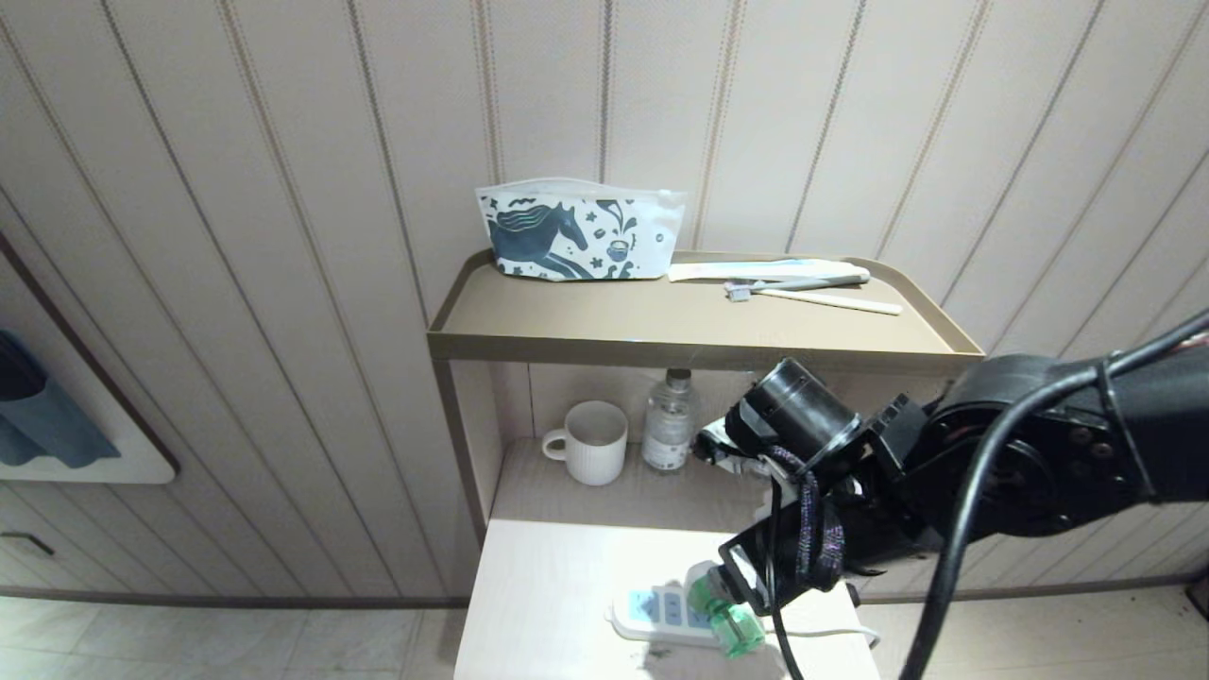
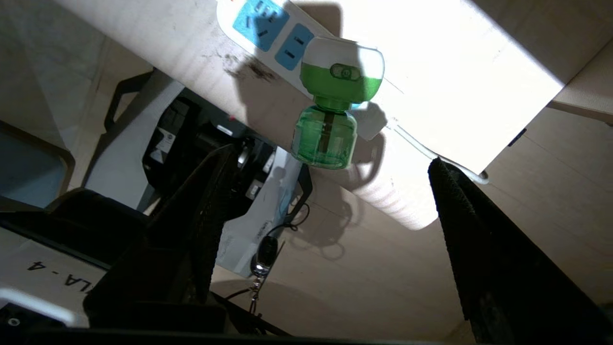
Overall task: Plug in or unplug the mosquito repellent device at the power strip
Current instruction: Hold the socket with your left hand and unplug it with your right hand
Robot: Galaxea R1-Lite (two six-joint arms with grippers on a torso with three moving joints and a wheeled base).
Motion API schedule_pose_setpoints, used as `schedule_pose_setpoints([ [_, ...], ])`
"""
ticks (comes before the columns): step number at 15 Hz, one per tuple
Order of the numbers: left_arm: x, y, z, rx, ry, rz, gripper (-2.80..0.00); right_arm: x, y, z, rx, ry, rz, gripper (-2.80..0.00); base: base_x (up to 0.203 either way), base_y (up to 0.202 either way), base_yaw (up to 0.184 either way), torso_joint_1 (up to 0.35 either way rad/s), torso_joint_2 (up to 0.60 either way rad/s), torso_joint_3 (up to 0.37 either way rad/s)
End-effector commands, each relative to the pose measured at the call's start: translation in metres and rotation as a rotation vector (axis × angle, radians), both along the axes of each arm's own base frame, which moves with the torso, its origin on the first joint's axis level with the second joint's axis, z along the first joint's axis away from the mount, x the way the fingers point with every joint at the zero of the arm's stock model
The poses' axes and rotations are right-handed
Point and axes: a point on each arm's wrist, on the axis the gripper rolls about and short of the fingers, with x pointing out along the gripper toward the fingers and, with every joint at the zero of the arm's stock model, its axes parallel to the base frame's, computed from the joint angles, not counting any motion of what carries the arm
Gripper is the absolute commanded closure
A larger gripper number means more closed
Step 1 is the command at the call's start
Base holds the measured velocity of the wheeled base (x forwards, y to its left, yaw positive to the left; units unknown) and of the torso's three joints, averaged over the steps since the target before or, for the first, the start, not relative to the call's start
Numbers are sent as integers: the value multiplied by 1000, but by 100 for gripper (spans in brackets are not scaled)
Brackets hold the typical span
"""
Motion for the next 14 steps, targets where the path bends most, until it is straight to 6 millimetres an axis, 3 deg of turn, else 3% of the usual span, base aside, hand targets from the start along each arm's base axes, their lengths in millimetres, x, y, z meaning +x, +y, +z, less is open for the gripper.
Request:
schedule_pose_setpoints([
  [1, 0, 0, 1, 0, 0, 0, 0, 12, -3, -18, -49, 41, -3, -280, 0, 0, 0, 0, 0, 0],
  [6, 0, 0, 0, 0, 0, 0, 0, 29, 0, -47, -118, 102, 38, -280, 0, 0, 0, 0, 0, 0],
  [14, 0, 0, 0, 0, 1, 0, 0, 46, 12, -69, -133, 147, 126, -280, 0, 0, 0, 0, 0, 0],
])
